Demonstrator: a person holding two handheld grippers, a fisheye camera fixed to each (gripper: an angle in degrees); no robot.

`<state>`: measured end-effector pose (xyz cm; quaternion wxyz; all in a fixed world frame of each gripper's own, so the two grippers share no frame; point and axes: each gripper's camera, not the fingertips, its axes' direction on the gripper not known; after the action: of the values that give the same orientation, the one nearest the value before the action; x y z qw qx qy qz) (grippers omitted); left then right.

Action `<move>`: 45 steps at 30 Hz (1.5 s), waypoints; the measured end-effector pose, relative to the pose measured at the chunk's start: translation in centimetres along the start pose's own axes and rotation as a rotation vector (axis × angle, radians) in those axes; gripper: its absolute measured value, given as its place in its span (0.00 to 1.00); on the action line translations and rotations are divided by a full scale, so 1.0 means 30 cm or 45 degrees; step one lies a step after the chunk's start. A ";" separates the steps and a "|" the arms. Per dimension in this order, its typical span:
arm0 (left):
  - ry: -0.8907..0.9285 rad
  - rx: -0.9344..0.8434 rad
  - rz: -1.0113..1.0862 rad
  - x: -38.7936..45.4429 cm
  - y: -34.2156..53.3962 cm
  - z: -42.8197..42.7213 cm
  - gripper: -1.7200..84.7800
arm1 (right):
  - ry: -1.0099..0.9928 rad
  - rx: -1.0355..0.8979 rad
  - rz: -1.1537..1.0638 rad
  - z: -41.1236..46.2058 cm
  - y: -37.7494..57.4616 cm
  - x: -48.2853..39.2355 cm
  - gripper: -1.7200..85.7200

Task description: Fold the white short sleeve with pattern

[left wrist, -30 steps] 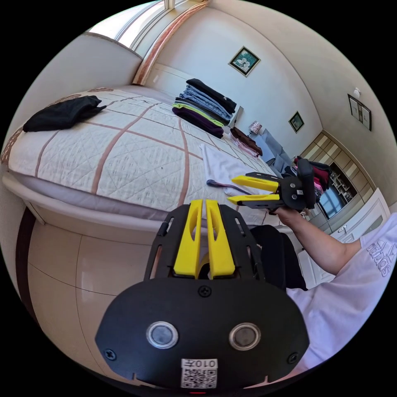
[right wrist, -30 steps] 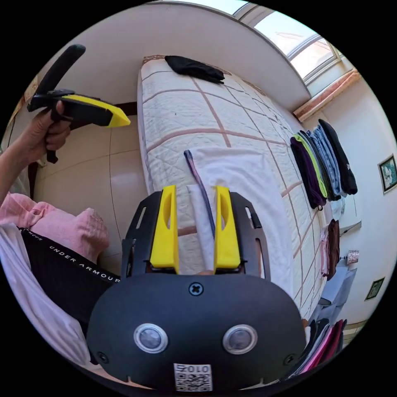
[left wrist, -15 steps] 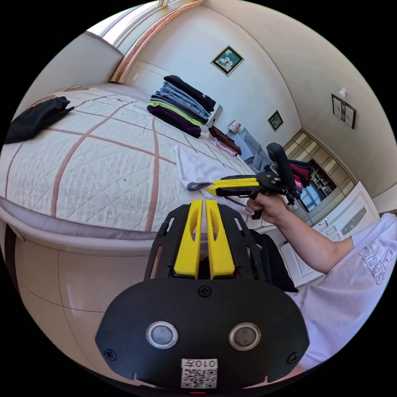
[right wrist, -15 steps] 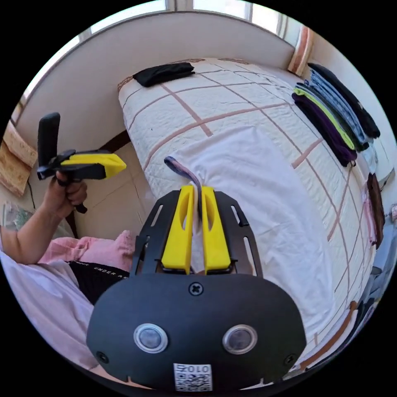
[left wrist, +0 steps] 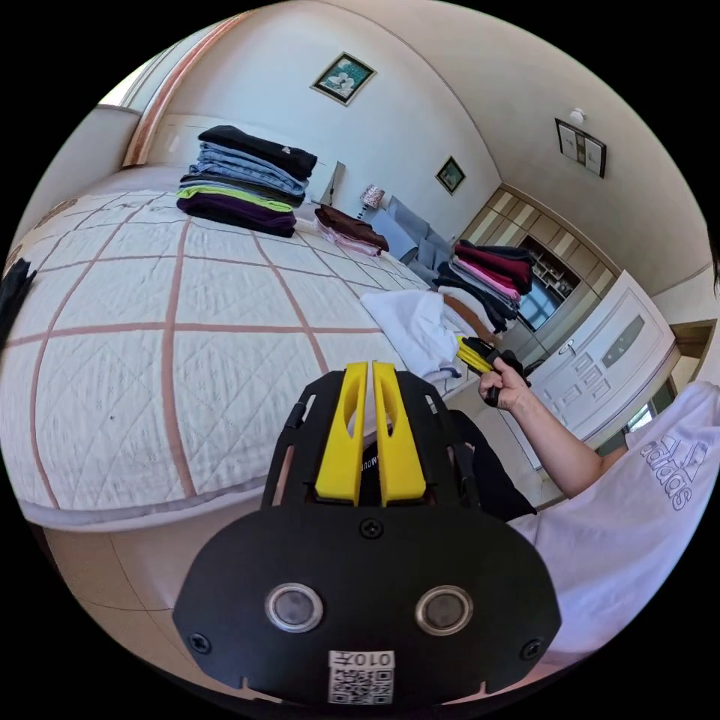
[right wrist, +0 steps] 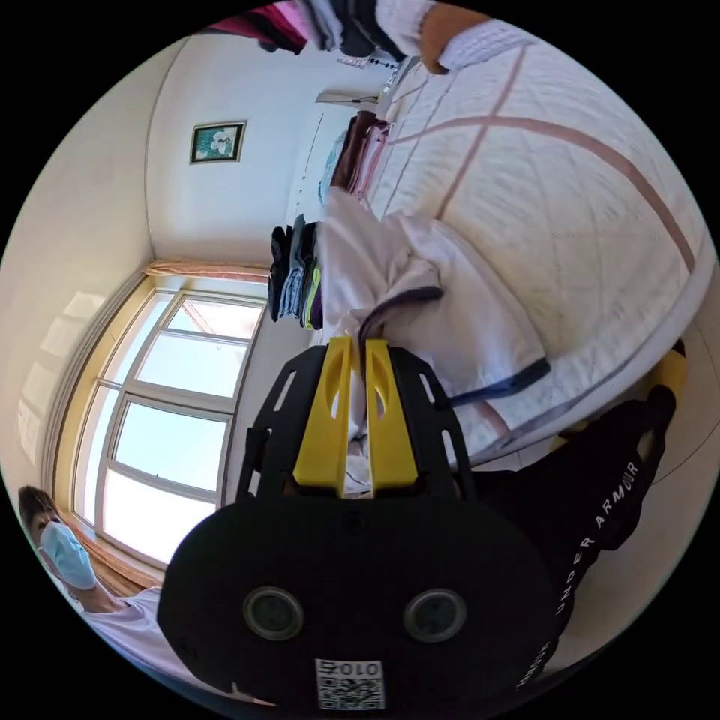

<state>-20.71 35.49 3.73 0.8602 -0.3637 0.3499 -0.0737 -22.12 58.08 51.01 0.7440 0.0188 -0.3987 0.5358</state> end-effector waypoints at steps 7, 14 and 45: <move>-0.254 -0.206 0.673 0.539 -0.023 0.474 0.09 | -0.083 0.037 -0.028 -0.033 -0.019 0.063 0.08; -0.405 -0.300 0.903 0.740 0.073 0.867 0.10 | -0.038 -0.028 -0.073 -0.014 -0.077 -0.018 0.08; -0.428 -0.311 0.712 0.363 -0.036 0.933 0.12 | 0.502 -0.150 -0.745 0.083 0.142 -0.324 0.07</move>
<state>5.88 46.61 12.21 0.8428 -0.3610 0.2956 0.2682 -28.07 51.17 45.04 0.9284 -0.0144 -0.2555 0.2694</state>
